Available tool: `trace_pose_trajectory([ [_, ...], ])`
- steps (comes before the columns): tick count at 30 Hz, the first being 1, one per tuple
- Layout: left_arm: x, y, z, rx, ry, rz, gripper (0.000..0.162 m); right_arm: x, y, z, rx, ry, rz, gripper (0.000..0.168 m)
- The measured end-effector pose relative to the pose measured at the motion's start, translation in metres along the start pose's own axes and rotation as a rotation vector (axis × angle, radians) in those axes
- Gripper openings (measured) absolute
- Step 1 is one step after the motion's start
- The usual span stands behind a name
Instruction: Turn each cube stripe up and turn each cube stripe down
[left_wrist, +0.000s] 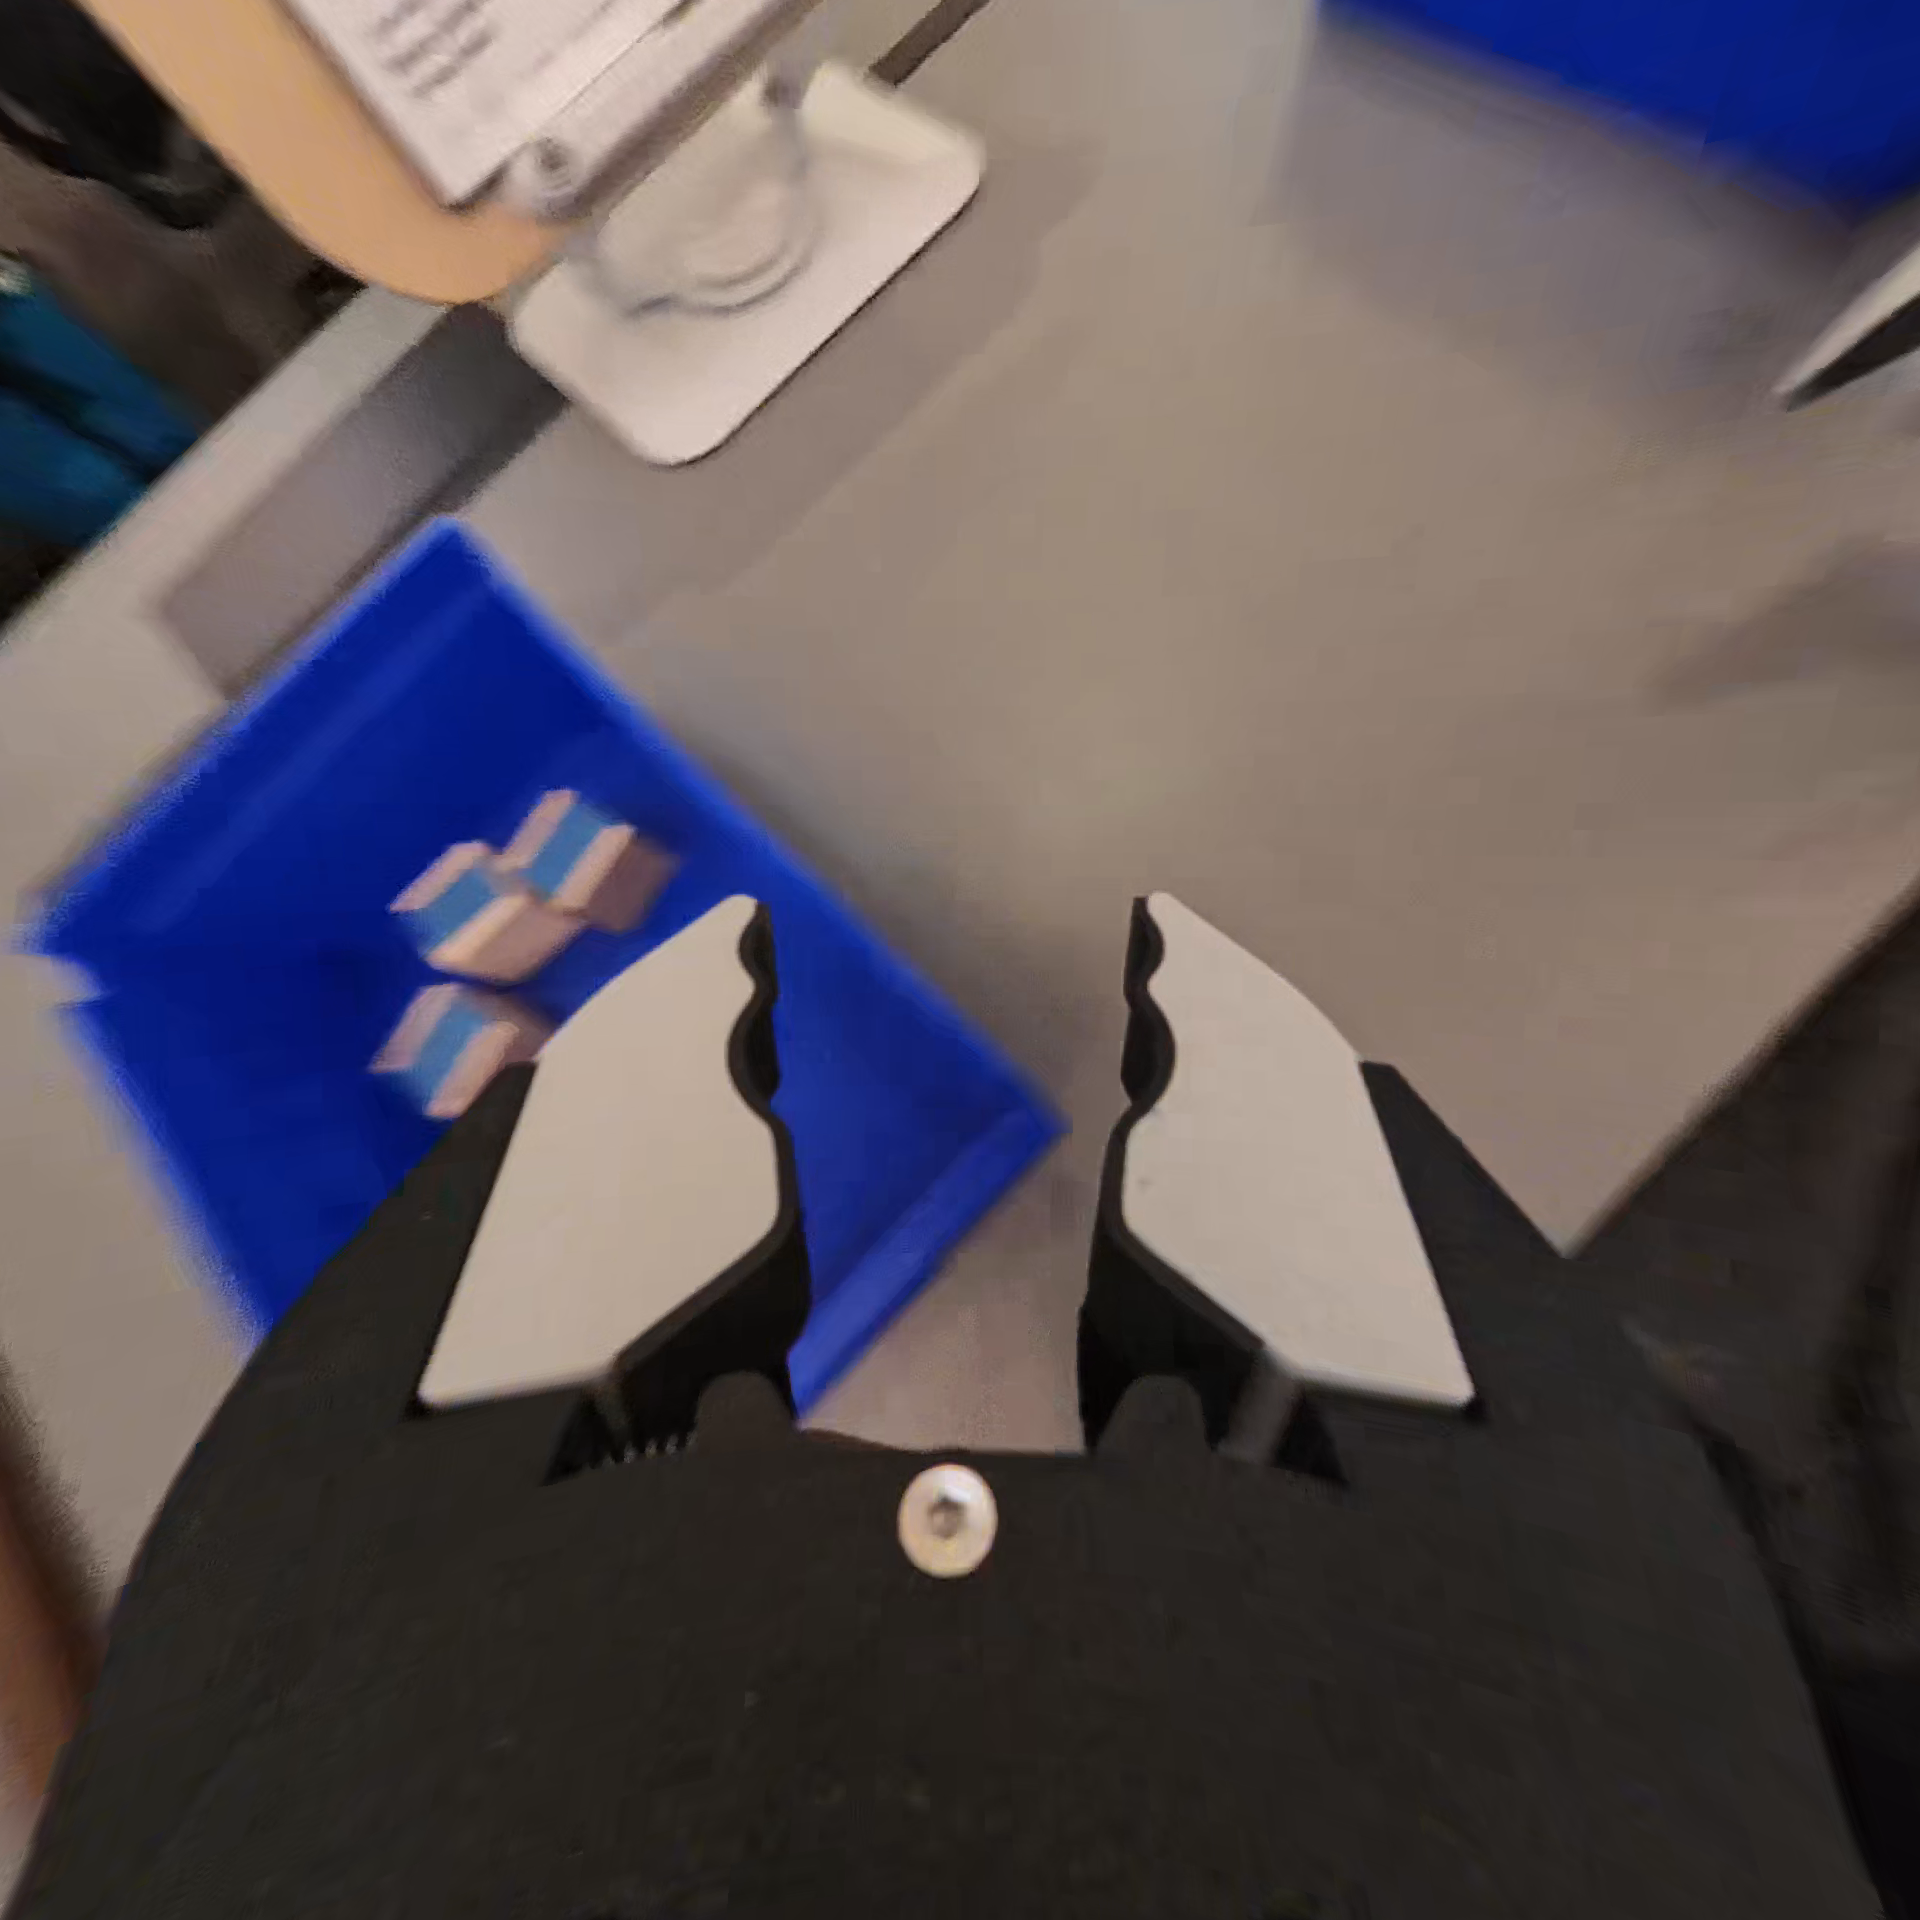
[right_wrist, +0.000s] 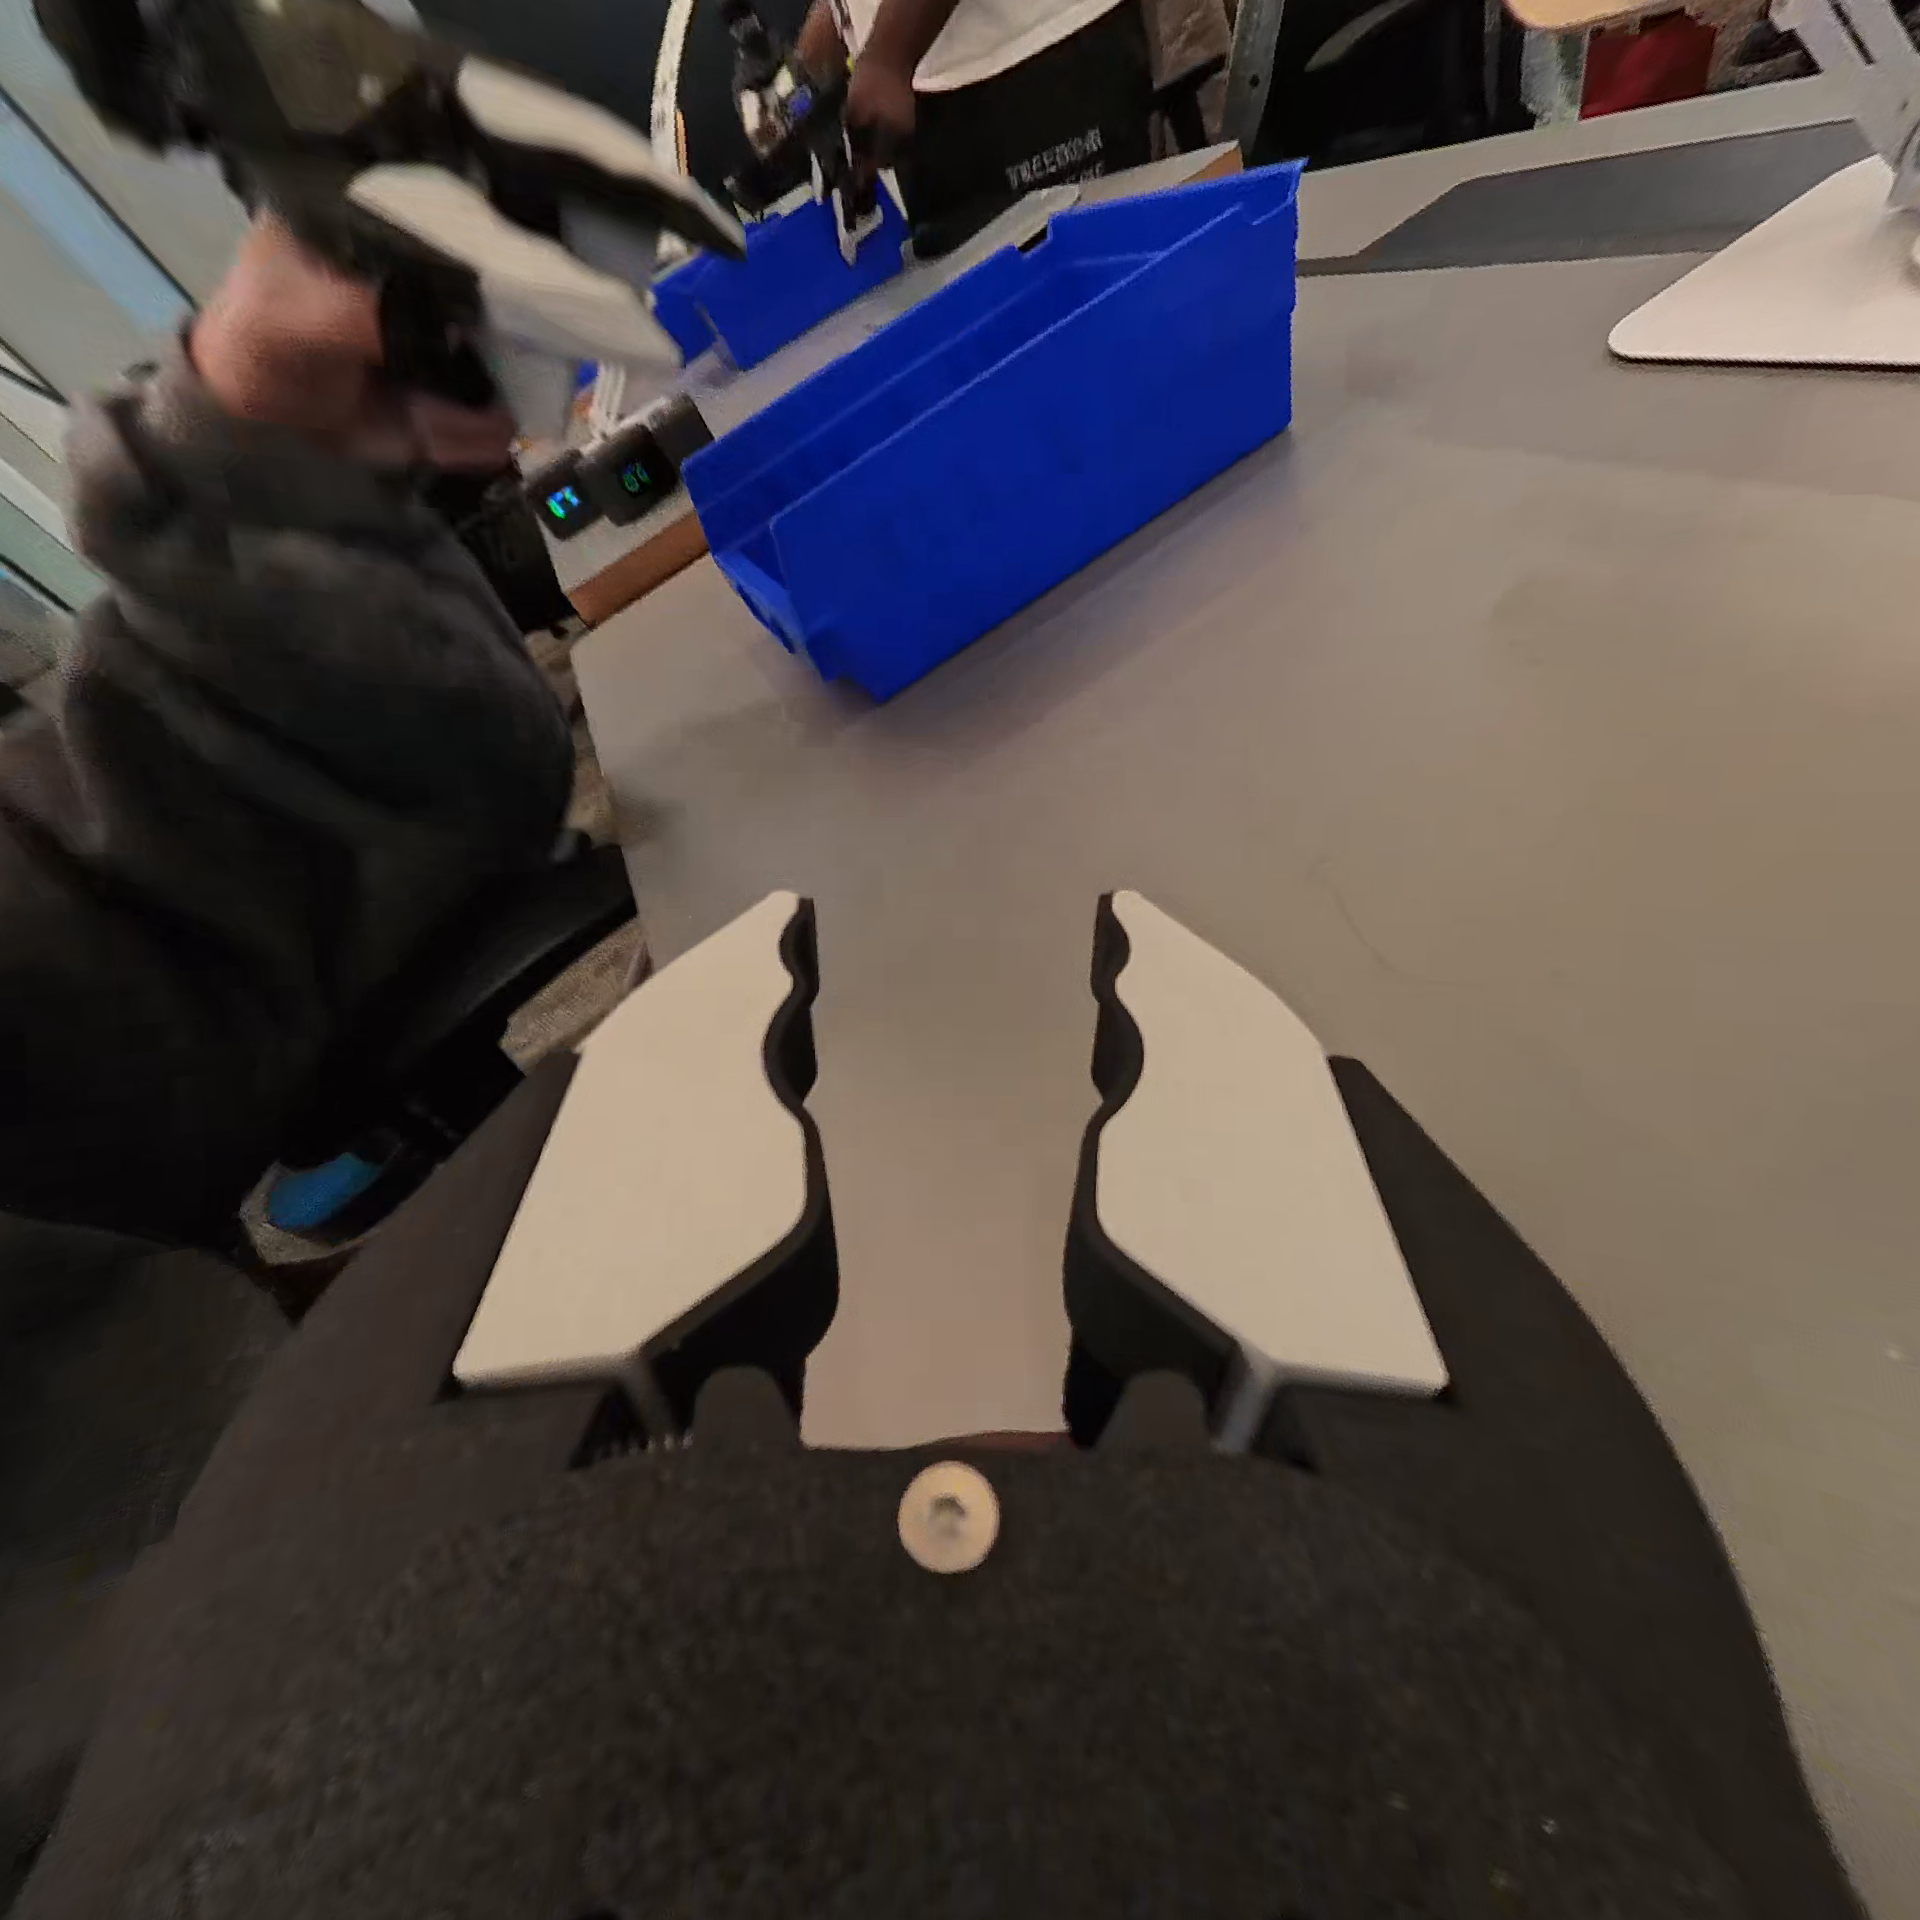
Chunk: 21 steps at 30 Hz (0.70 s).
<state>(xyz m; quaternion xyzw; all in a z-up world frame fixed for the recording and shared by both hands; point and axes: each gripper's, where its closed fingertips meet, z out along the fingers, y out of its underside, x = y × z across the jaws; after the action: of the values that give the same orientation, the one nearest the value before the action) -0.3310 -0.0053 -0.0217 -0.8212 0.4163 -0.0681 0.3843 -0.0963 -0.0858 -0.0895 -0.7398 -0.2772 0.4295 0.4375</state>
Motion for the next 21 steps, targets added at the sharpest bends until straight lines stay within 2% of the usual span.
trace_pose_trajectory([
  [2, -0.038, 0.011, 0.011, -0.124, -0.019, 0.134, 0.062, 0.001, 0.002, -0.001, -0.006, -0.003, 0.002, 0.051],
  [7, -0.1, 0.037, 0.079, -0.304, 0.136, 0.336, 0.067, 0.001, 0.0, -0.005, 0.012, -0.047, 0.069, 0.05],
  [10, -0.121, 0.046, 0.124, -0.349, 0.237, 0.343, 0.067, 0.005, 0.001, -0.006, 0.015, -0.045, 0.092, 0.05],
  [14, -0.144, 0.062, 0.169, -0.435, 0.266, 0.427, 0.062, 0.013, 0.006, -0.004, 0.002, -0.048, 0.136, 0.05],
  [16, -0.143, 0.077, 0.181, -0.513, 0.33, 0.42, 0.057, 0.017, 0.007, -0.003, -0.002, -0.056, 0.162, 0.05],
  [17, -0.142, 0.085, 0.184, -0.558, 0.366, 0.426, 0.045, 0.018, 0.008, -0.002, -0.005, -0.064, 0.178, 0.05],
  [21, -0.137, 0.073, 0.177, -0.523, 0.406, 0.417, 0.045, 0.022, 0.01, 0.003, -0.019, -0.085, 0.208, 0.05],
])
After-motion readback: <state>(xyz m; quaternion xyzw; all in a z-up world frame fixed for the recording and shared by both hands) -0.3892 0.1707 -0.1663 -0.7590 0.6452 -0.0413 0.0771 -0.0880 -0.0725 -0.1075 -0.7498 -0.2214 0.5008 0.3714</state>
